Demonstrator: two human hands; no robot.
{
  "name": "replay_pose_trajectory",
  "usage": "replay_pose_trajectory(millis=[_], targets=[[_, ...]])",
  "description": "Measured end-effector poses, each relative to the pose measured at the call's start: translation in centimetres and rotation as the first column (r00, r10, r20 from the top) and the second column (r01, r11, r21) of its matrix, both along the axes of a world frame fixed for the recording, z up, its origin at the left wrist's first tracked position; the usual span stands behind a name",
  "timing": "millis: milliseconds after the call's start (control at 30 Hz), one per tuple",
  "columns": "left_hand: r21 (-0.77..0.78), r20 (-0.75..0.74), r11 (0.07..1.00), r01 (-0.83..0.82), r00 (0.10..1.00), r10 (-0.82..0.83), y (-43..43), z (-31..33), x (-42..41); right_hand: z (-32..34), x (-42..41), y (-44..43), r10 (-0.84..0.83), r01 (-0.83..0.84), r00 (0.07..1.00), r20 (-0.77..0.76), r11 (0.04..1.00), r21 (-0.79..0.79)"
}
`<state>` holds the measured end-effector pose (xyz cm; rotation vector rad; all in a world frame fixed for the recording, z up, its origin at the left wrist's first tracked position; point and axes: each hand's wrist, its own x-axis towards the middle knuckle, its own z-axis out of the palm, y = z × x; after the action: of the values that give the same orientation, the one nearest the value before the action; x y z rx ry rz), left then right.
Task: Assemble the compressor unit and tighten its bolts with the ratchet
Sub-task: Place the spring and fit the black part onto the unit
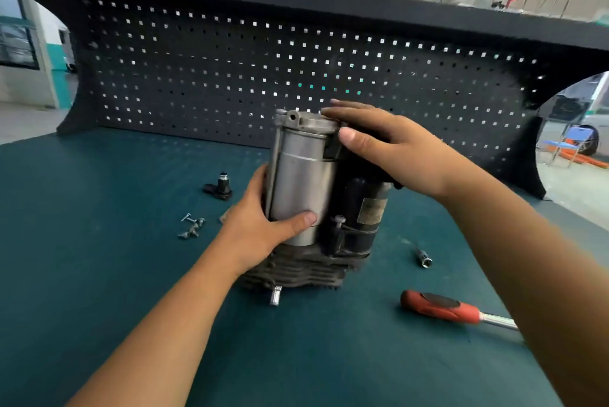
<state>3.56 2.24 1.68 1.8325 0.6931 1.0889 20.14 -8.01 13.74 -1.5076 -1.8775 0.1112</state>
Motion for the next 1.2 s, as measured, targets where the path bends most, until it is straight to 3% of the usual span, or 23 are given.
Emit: replay_pose_trajectory(millis=[200,267,400,500,567,667,767,900,1200], targets=[[-0.088,0.048,0.993,0.084,0.996,-0.08,0.1,0.3,-0.3,-0.4,0.2,-0.5,0.108,-0.079,0.974,-0.2,0.986,0.148],[-0.083,0.053,0.993,0.082,0.996,-0.078,0.2,0.2,-0.3,-0.1,0.3,-0.9,0.107,-0.061,0.974,-0.199,0.972,0.226],[-0.085,0.069,0.992,0.098,0.993,-0.093,0.1,0.1,-0.4,-0.2,0.7,-2.7,-0.016,0.036,0.999,-0.048,0.892,0.45],[-0.096,0.075,0.99,0.106,0.992,-0.099,0.1,0.1,-0.4,-1.0,0.6,-4.1,-0.208,0.04,0.95,0.231,0.819,0.573],[-0.093,0.07,0.99,0.106,0.993,-0.1,0.0,0.1,-0.4,-2.0,0.0,-4.5,-0.281,0.013,0.874,0.397,0.83,0.558],[-0.085,0.076,0.989,0.122,0.99,-0.116,-0.1,0.3,-0.4,-4.1,-0.9,-4.6,-0.278,0.007,0.807,0.521,0.887,0.462],[-0.074,0.077,0.991,0.113,0.991,-0.107,-0.1,0.2,-0.4,-5.1,-1.4,-4.2,-0.282,0.167,0.799,0.53,0.952,0.255],[-0.058,0.053,0.994,0.089,0.995,-0.086,0.1,0.1,-0.3,-5.5,-1.7,-3.2,-0.239,0.219,0.812,0.532,0.97,0.102],[-0.048,0.035,0.996,0.071,0.997,-0.07,0.3,0.0,-0.2,-4.9,-1.7,-2.7,-0.208,0.211,0.755,0.621,0.975,0.07]])
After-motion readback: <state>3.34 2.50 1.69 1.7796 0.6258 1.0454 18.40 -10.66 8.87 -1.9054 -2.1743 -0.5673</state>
